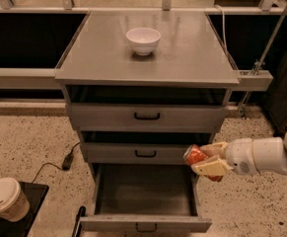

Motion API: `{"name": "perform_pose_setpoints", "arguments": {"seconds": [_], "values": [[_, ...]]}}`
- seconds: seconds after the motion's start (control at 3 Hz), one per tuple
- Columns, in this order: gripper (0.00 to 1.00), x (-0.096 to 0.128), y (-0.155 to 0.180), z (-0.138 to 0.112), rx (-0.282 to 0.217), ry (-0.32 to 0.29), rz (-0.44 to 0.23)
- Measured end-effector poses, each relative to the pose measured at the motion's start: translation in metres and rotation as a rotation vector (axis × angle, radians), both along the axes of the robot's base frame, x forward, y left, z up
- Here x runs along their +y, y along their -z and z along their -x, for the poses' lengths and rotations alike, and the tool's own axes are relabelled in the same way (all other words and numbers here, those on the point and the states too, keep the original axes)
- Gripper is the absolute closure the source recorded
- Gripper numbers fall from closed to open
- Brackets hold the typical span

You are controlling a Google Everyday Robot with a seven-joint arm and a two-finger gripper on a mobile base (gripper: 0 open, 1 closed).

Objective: Place coke can into bottom drawer

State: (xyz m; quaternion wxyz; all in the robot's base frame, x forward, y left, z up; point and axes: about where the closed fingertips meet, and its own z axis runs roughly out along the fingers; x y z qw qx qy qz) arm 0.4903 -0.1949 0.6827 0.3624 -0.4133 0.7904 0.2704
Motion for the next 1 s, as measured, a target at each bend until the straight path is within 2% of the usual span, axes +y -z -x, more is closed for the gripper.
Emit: {"name": "perform_pose_setpoints", "arguments": {"seconds": [0.33,0.67,1.0], "values": [[1.0,0.016,0.051,-0.003,-0.012,0.016,-0.076],[1.0,0.059,0.117,-0.007,-0.01,-0.008,-0.025],[1.0,0.109,0.192,0.006,0.03,-0.088,0.12]]}}
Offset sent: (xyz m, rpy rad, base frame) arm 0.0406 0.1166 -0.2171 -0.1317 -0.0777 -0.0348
